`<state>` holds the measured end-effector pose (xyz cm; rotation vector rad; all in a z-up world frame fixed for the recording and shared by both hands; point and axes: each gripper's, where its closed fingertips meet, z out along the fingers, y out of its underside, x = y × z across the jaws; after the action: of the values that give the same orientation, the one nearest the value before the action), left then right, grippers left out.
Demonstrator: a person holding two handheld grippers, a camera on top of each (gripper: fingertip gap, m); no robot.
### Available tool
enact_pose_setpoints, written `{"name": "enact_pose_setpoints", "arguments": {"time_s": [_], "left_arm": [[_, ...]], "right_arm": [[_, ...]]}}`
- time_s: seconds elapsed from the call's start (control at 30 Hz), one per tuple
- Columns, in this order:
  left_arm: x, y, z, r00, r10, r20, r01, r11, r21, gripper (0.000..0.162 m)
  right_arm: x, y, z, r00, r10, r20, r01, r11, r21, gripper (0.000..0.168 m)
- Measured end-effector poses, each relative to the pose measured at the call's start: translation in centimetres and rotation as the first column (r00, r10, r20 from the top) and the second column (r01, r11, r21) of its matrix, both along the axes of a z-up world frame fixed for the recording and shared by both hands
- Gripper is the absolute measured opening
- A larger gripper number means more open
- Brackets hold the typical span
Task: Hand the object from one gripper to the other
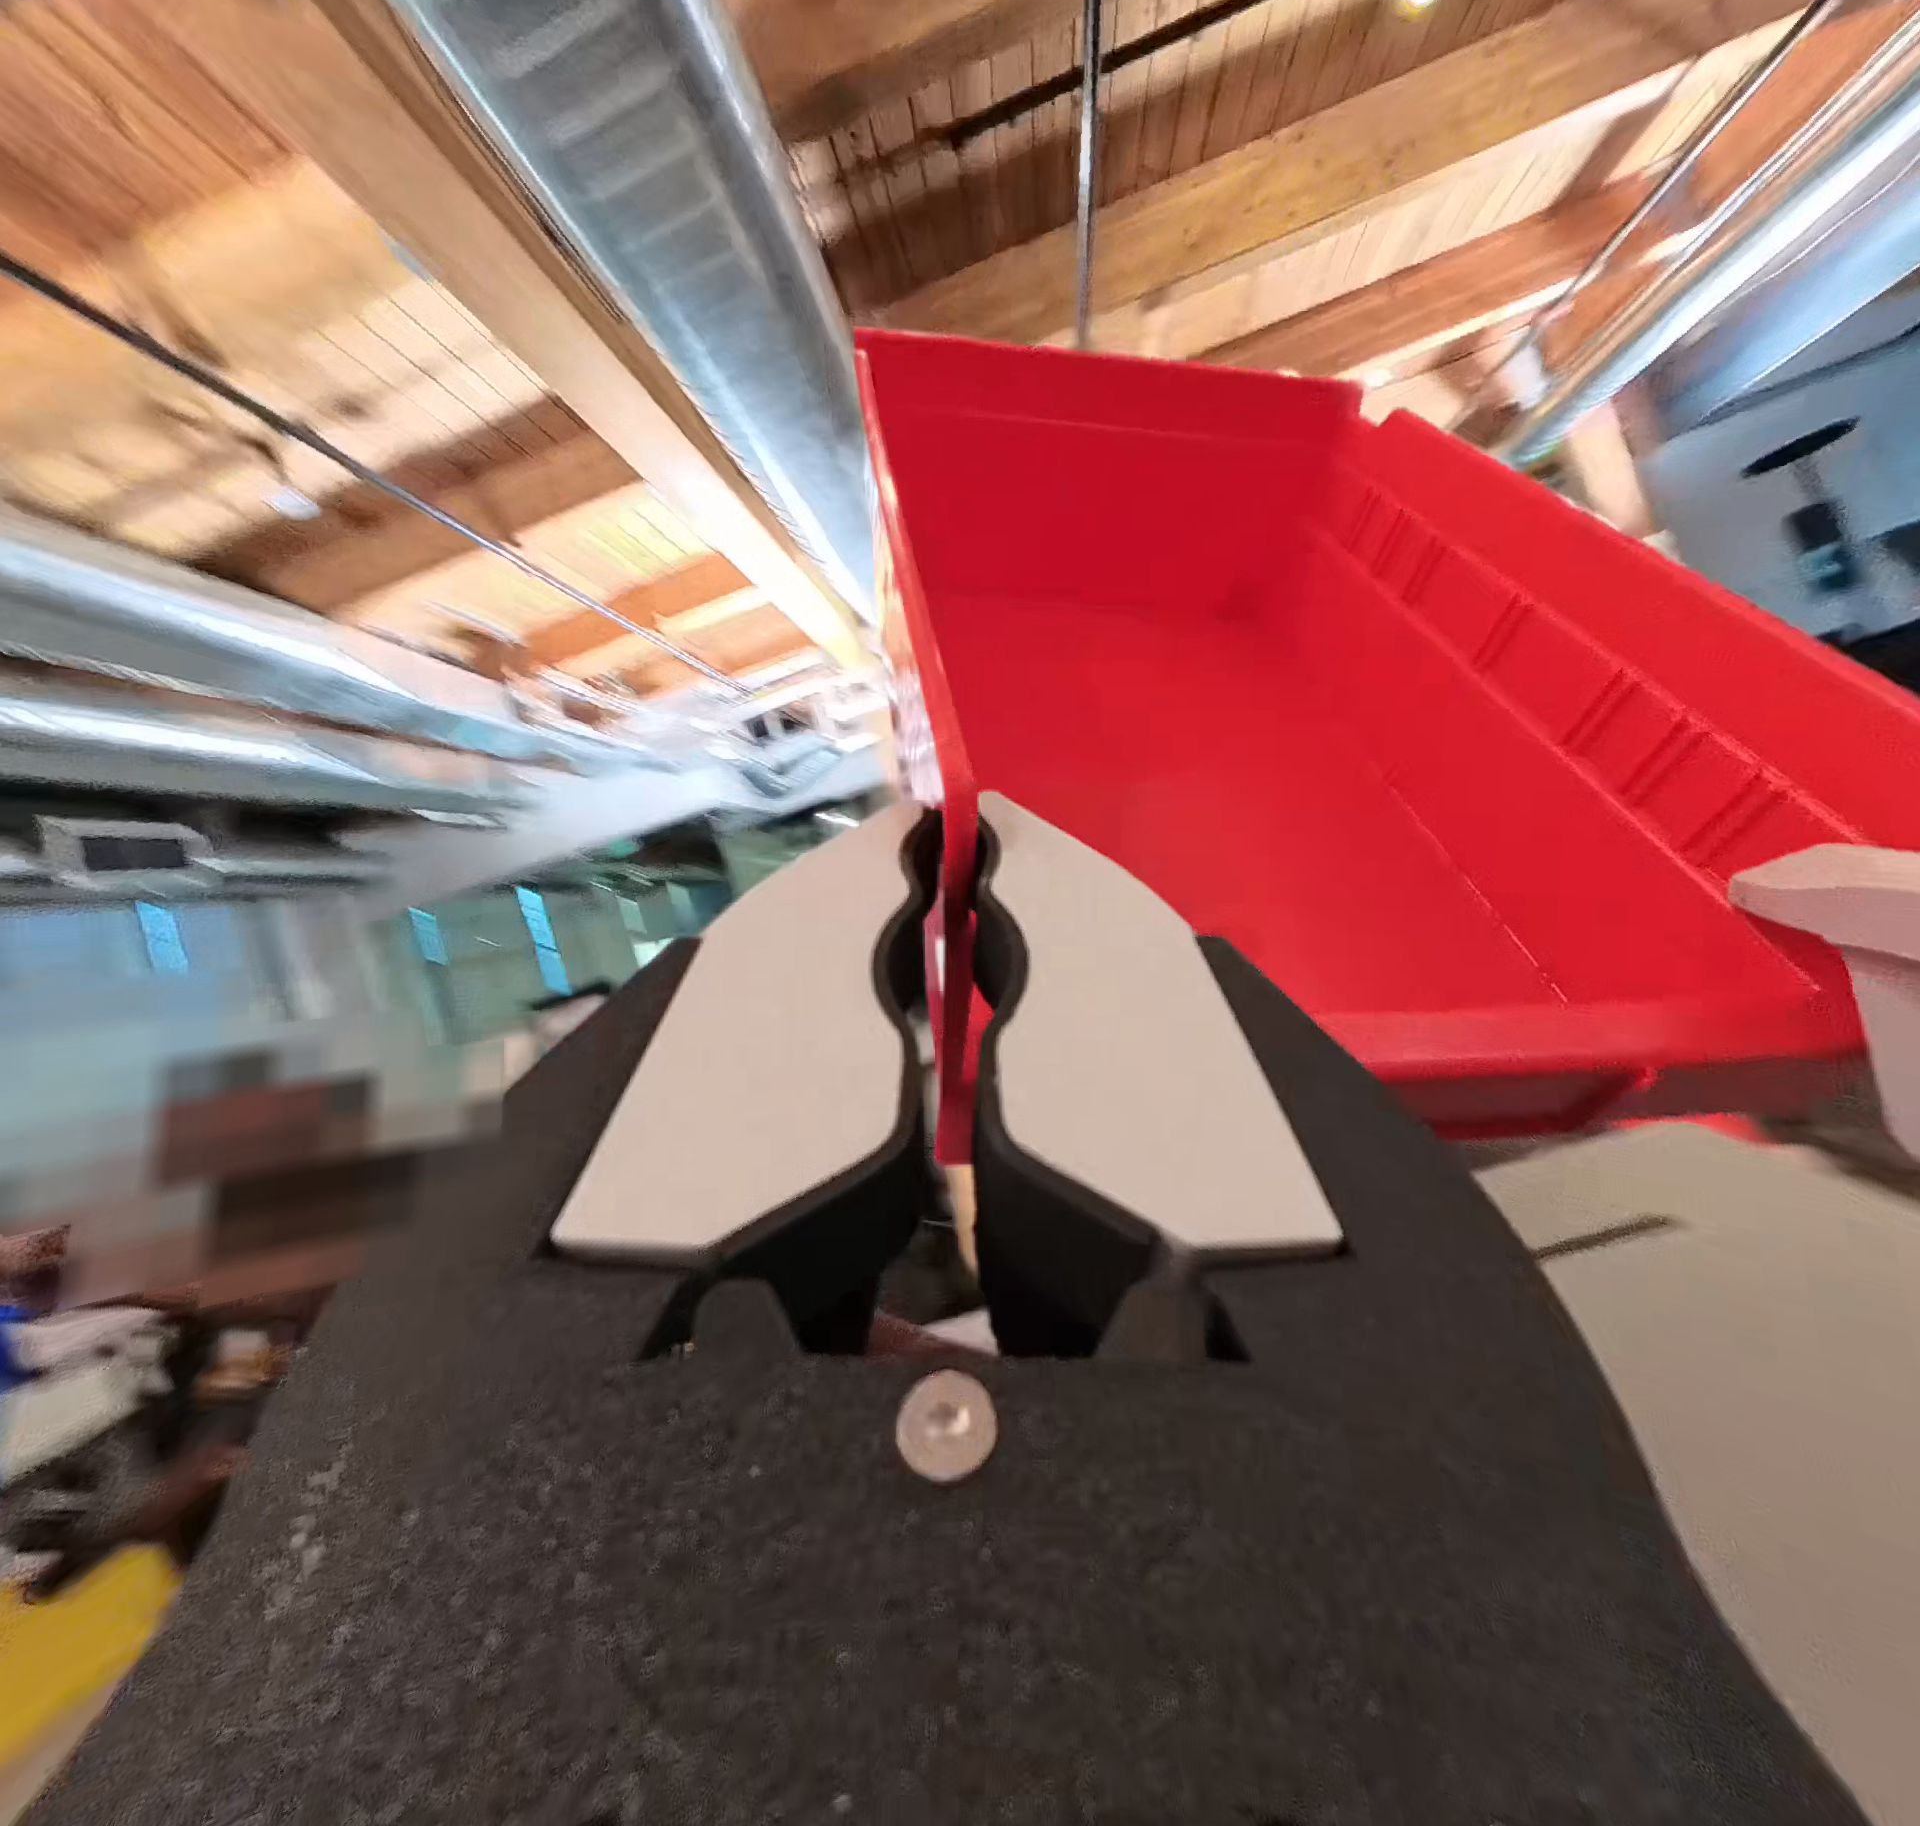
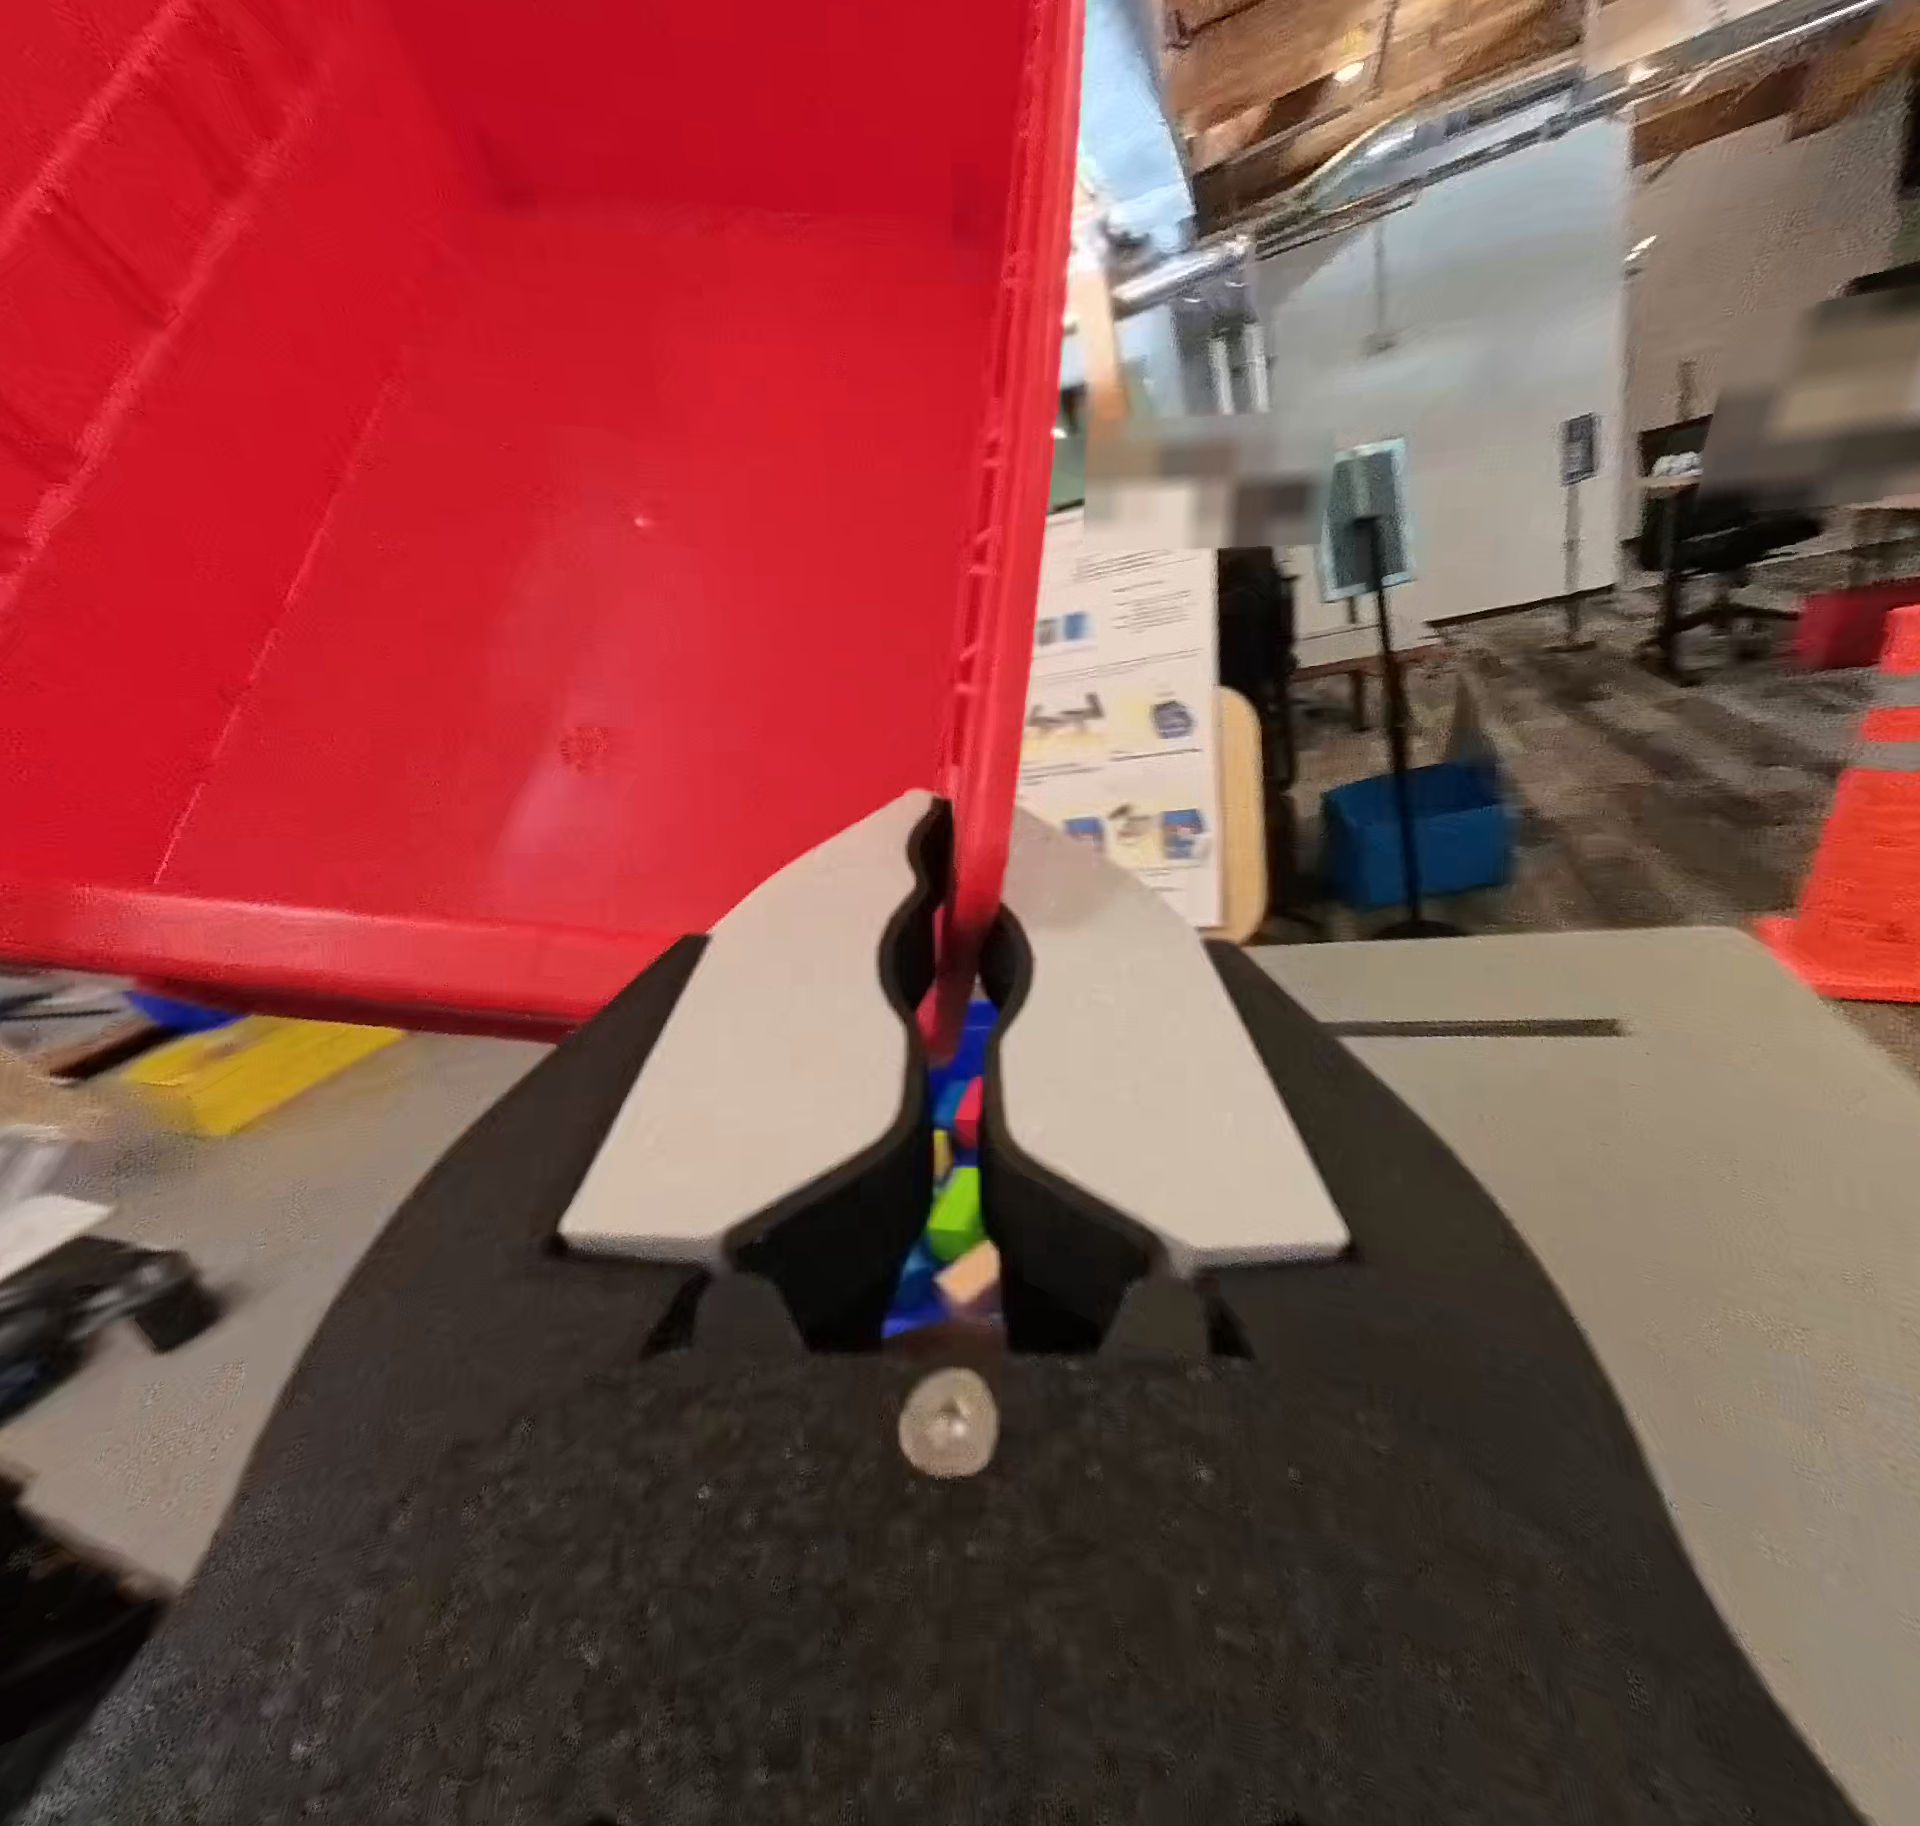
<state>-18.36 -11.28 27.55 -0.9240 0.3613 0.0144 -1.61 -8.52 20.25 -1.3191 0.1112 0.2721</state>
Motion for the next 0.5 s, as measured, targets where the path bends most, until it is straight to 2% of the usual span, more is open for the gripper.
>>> {"name": "enact_pose_setpoints", "arguments": {"time_s": [0.07,0.13,0.23,0.37,0.43,0.5], "left_arm": [[4.2,3.7,-2.4,0.988,-0.143,0.064,0.150,0.980,-0.131,0.003],[9.1,7.7,-6.4,0.967,-0.227,0.116,0.250,0.933,-0.260,0.003],[16.1,13.0,-14.3,0.964,-0.247,0.100,0.266,0.869,-0.418,0.004],[21.9,18.0,-25.9,0.962,-0.268,0.042,0.235,0.744,-0.625,0.004],[23.3,19.6,-30.3,0.963,-0.270,0.014,0.206,0.702,-0.682,0.005],[24.2,20.4,-33.7,0.958,-0.286,-0.001,0.196,0.660,-0.725,0.005]], "right_arm": [[4.8,0.2,-0.4,0.988,-0.146,0.052,0.149,0.987,-0.055,0.002],[9.9,1.1,-2.2,0.952,-0.269,0.144,0.292,0.942,-0.167,0.002],[16.8,3.9,-7.4,0.899,-0.342,0.272,0.421,0.845,-0.330,0.002],[23.0,8.9,-18.2,0.916,-0.278,0.290,0.397,0.741,-0.542,0.002],[24.5,10.7,-23.5,0.933,-0.253,0.257,0.360,0.711,-0.604,0.002],[25.4,11.6,-27.4,0.942,-0.238,0.237,0.335,0.693,-0.638,0.002]]}}
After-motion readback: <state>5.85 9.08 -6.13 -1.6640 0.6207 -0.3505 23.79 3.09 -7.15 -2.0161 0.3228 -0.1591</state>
